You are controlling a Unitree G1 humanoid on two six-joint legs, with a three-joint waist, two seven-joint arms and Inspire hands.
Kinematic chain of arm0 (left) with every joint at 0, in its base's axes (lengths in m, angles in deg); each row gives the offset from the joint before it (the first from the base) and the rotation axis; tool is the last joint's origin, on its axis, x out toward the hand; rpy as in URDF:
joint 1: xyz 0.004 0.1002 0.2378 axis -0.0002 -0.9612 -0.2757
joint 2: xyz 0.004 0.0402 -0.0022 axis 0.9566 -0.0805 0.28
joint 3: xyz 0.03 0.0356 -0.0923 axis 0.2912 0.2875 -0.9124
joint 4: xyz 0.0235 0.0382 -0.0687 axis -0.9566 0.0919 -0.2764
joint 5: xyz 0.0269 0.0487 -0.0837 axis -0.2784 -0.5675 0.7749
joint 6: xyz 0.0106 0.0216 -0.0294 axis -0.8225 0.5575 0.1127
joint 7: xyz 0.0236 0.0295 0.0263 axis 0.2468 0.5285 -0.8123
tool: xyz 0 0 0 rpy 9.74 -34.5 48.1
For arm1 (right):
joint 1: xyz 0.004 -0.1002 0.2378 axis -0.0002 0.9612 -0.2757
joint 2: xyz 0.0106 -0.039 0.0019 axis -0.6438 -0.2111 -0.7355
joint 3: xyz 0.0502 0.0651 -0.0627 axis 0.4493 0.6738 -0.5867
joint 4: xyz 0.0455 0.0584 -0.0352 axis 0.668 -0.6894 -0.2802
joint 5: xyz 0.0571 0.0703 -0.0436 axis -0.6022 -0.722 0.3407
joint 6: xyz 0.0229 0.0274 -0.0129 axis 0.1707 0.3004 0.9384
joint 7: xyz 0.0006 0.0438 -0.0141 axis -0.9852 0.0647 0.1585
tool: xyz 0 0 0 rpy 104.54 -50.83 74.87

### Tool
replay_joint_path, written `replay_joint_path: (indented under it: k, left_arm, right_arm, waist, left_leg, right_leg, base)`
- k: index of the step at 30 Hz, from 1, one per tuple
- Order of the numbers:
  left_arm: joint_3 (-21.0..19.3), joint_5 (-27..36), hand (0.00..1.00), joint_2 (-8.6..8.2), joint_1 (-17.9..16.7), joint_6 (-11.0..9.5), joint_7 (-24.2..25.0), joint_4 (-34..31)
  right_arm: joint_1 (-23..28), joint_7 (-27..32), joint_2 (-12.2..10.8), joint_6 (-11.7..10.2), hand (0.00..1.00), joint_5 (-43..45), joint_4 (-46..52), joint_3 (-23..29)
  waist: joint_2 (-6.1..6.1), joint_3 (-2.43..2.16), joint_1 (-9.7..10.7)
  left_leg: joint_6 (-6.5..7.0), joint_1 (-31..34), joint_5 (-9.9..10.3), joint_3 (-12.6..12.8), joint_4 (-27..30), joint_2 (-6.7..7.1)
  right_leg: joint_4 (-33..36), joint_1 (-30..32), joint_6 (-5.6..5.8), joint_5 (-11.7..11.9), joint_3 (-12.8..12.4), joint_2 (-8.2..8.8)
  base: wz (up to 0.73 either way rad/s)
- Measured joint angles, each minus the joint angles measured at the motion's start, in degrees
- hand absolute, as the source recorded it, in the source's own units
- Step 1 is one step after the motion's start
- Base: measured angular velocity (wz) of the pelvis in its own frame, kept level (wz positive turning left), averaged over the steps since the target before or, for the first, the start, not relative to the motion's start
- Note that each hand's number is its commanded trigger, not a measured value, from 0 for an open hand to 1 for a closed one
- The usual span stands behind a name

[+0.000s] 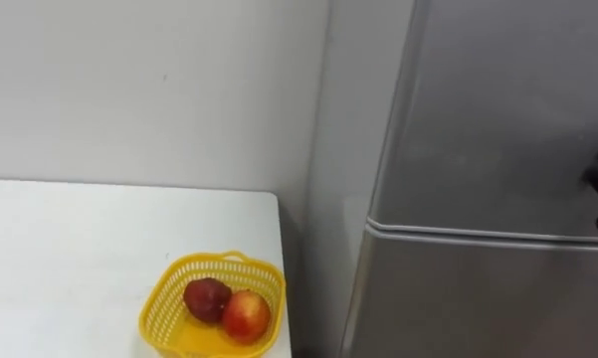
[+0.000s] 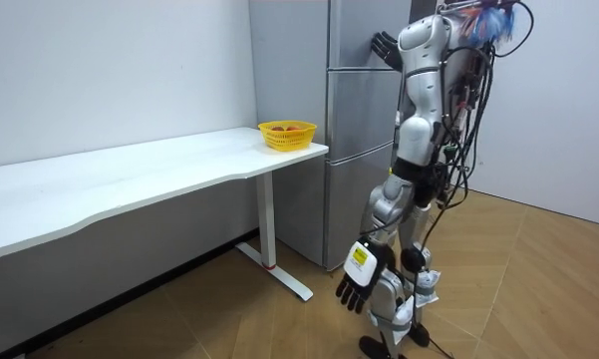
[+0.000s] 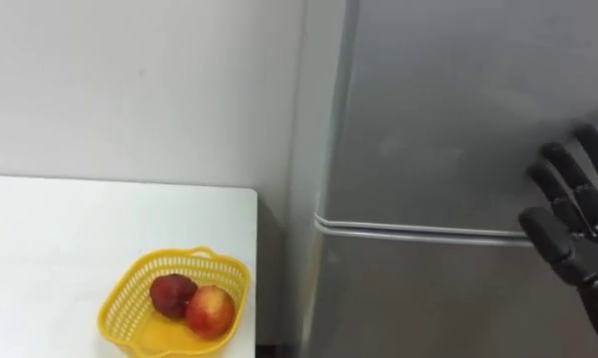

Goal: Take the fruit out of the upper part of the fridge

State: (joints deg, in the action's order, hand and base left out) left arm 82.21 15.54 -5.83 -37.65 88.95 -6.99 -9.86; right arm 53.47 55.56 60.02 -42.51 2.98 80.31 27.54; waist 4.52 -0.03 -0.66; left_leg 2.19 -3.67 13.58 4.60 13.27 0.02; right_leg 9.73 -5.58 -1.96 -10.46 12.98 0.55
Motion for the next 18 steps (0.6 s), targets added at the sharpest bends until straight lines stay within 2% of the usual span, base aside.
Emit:
replay_joint_path:
  k: [5, 8, 10, 13, 15, 18]
  left_arm:
    - [-0.14, 0.15, 0.0, -0.19, 0.4, 0.09, -0.01, -0.33]
    - [-0.66, 0.08, 0.0, -0.28, 0.85, 0.06, -0.01, -1.67]
    - [-1.1, -0.17, 0.0, -0.26, 1.16, -0.03, -0.01, -2.55]
    - [-1.13, -0.16, 0.0, -0.24, 1.96, -0.42, -0.07, -2.51]
    - [-1.13, -0.17, 0.0, -0.24, 2.03, -0.75, -0.32, -2.53]
    - [-1.12, -0.22, 0.0, -0.43, 1.87, -1.18, -0.47, -2.51]
  right_arm:
    - [-2.25, 2.8, 0.0, -1.95, 0.0, 0.24, -1.16, -2.63]
    - [-2.61, 3.62, 0.0, -1.99, 0.0, -0.17, -1.34, -3.24]
    - [-2.61, 4.34, 0.0, -1.98, 0.0, -0.22, -1.34, -3.31]
    - [-2.72, 6.5, 0.02, -2.07, 0.0, 1.32, -1.35, -3.37]
    - [-2.73, 8.34, 0.02, -2.1, 0.0, 2.63, -1.33, -3.32]
    - [-2.77, 12.13, 0.03, -2.14, 0.0, 6.74, 0.13, -3.2]
  waist:
    - [-0.3, -0.08, 0.24]
    - [-0.14, -0.19, 0.39]
    - [0.22, -0.43, 0.42]
    - [0.31, -0.37, 0.55]
    - [0.45, -0.56, 1.32]
    - [0.59, -0.53, 2.01]
  left_leg:
    - [-0.18, 0.11, -0.5, -0.24, -0.09, -0.04]
    - [-0.32, 0.15, -0.69, -0.24, -0.19, -0.1]
    - [-0.32, 0.18, -0.92, -0.23, -0.52, -0.08]
    - [-0.31, 0.19, -0.96, -0.14, -0.58, -0.07]
    - [-0.3, 0.25, -0.94, -0.16, -0.56, -0.06]
    - [-0.26, 0.62, -0.91, -0.1, -0.53, -0.03]
  right_leg:
    - [0.22, 0.13, -0.15, -0.07, 0.59, 0.09]
    - [0.3, 0.26, -0.3, -0.03, 0.59, 0.04]
    - [0.3, 0.45, -0.37, 0.01, 0.53, 0.04]
    - [0.26, 0.56, -0.39, 0.06, 0.08, 0.0]
    - [0.16, 0.56, -0.37, 0.07, 0.09, 0.0]
    - [-0.01, 0.81, -0.27, 0.15, -0.09, -0.02]
  base:
    - [0.05]
    - [0.0]
    - [0.0]
    - [-0.03]
    - [0.0]
    - [0.0]
